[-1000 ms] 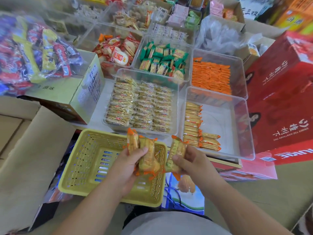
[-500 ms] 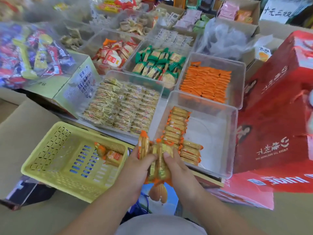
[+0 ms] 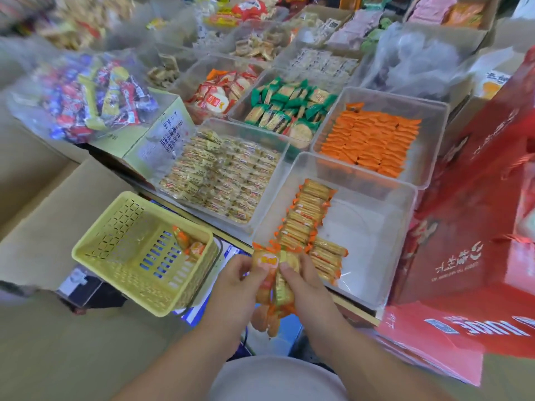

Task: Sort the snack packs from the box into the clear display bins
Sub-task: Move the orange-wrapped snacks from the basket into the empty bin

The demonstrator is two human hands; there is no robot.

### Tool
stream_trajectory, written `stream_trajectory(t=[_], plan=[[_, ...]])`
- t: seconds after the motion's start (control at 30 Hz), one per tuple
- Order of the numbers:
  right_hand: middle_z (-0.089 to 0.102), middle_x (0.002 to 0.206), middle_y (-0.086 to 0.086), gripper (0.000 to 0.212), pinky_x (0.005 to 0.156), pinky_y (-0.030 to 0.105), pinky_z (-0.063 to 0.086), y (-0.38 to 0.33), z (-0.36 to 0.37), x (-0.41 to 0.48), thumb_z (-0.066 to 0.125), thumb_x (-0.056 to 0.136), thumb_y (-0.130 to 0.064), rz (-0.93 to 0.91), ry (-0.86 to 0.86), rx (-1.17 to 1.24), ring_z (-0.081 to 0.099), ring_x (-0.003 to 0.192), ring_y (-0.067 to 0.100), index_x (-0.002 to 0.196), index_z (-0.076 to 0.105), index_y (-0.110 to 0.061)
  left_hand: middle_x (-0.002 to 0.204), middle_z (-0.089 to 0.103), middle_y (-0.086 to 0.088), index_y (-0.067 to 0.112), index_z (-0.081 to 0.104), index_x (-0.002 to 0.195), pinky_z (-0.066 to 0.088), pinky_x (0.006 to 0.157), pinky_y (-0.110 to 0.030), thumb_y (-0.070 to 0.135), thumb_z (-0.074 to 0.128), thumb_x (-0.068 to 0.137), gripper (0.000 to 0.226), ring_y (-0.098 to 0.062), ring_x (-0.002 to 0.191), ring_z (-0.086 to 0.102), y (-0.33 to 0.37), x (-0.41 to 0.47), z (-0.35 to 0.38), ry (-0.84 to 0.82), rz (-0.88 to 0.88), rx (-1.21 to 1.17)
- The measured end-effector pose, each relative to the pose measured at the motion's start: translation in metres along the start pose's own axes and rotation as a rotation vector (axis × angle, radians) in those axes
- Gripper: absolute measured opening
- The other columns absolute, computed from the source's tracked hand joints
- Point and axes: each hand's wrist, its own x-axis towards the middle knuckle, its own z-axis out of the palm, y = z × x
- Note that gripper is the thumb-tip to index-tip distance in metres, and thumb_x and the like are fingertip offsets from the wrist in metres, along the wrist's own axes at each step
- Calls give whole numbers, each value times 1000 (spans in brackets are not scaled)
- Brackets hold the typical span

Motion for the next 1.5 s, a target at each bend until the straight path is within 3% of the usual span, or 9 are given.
stream_trajectory(t=[0.2,0.4,0.6,0.67,0.83,1.0,1.17,1.33,1.5], plan=[[62,135,-3,43,102,55,51,-4,7,4,52,104,-36,-39,42,-91,62,120,23,143,36,-45,86,75,-22,3,71,98,57,58,-34,25,63,100,24,-29,70,71,10,4,-3,-105,-60,-109],[69,88,6,28,55,42,46,-8,28,4,48,85,-57,-16,47,19,61,64,23,110,60,-51,90,73,-4,17,62,108,53,52,-25,30,55,105,15,-14,71,72,18,12,-3,-185,-24,-82],[74,117,-8,80,99,62,49,-2,53,9,42,70,-88,60,122,39,76,91,14,137,55,-46,117,75,13,52,51,135,61,82,-29,40,45,108,30,-5,102,73,21,29,-18,-292,-12,-90],[67,131,-8,78,103,54,51,-4,64,10,41,72,-87,55,175,10,71,108,13,137,56,-46,111,76,20,56,55,128,58,83,-27,39,43,109,28,-2,102,73,22,37,-25,-332,-17,-116],[76,111,-8,54,99,79,28,-12,90,9,43,84,-83,73,170,137,72,103,23,119,67,-49,114,76,13,46,59,132,56,76,-29,50,41,107,31,-7,101,74,21,49,-43,-423,-124,-195],[74,107,-6,51,81,66,54,-15,95,6,63,74,-76,-24,180,-71,74,90,17,120,55,-56,112,77,8,48,58,126,60,70,-36,57,49,101,28,-12,92,77,18,59,-50,-484,-141,-176],[73,119,-9,52,77,22,58,-21,74,12,50,89,-65,-32,161,-49,71,109,13,135,54,-41,108,78,8,44,57,131,59,64,-27,34,54,106,27,-14,94,77,17,67,-42,-456,-178,-225],[77,111,6,32,93,46,58,-36,47,30,51,89,-51,94,40,42,72,105,27,102,78,-38,105,79,-3,46,65,118,61,62,-34,23,51,105,31,-26,92,78,19,75,-25,-338,-199,-256],[71,126,6,42,104,49,50,-34,17,46,54,93,-55,107,-27,105,67,119,27,125,69,-31,109,79,-3,53,68,110,62,69,-40,27,50,101,33,-27,97,77,23,72,-1,-272,-187,-271]])
